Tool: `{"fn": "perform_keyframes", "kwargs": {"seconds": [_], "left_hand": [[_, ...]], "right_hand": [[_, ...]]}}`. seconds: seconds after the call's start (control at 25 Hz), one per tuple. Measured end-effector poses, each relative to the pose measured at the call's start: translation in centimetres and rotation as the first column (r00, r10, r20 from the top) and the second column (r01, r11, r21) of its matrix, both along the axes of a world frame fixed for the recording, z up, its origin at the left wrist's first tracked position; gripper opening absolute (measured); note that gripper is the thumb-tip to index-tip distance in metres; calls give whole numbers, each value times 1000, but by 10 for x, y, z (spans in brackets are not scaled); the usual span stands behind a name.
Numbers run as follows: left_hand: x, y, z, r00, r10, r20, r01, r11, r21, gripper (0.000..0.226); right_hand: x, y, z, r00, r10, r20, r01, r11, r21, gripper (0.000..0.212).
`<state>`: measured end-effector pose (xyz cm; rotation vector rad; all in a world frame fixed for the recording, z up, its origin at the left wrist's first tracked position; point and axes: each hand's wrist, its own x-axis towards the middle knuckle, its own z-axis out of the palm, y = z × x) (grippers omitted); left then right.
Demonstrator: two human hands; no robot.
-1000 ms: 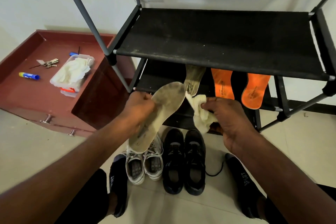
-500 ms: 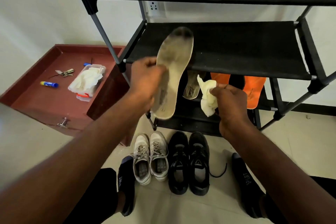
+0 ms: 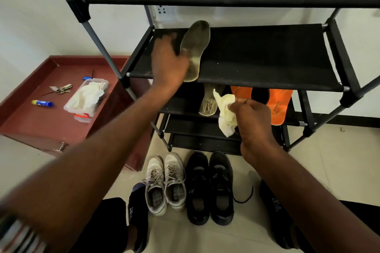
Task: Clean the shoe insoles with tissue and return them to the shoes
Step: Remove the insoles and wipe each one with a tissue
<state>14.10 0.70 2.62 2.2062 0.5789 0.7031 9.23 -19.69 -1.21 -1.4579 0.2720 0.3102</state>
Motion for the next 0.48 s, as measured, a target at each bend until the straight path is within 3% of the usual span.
{"fn": "perform_keyframes", "kwargs": {"seconds": [0.08, 0.16, 0.24, 0.36, 0.44, 0.48], "left_hand": [[-58, -25, -20, 953, -26, 301, 19, 999, 25, 26], [-104, -50, -57, 937, -101, 335, 84, 994, 64, 22], [-112, -65, -95, 988, -130, 89, 129, 992, 17, 27], [-62, -56, -126, 965, -81, -250, 63, 995, -81, 24], [-13, -46, -131, 914, -85, -396, 89, 996, -8, 12], [10, -42, -133, 878, -74, -473, 113, 992, 53, 17]], "right_hand": [[0, -5, -2, 998, -56, 6, 56, 998, -20, 17], [-3, -9, -3, 992, -129, 1, 129, 991, -17, 21], [-5, -11, -2, 983, -181, -35, 182, 983, 11, 26], [-7, -11, -2, 965, -213, -153, 226, 972, 71, 27], [-4, -11, -1, 950, -228, -214, 253, 963, 94, 26], [-2, -11, 0, 946, -225, -234, 254, 962, 102, 24]]}}
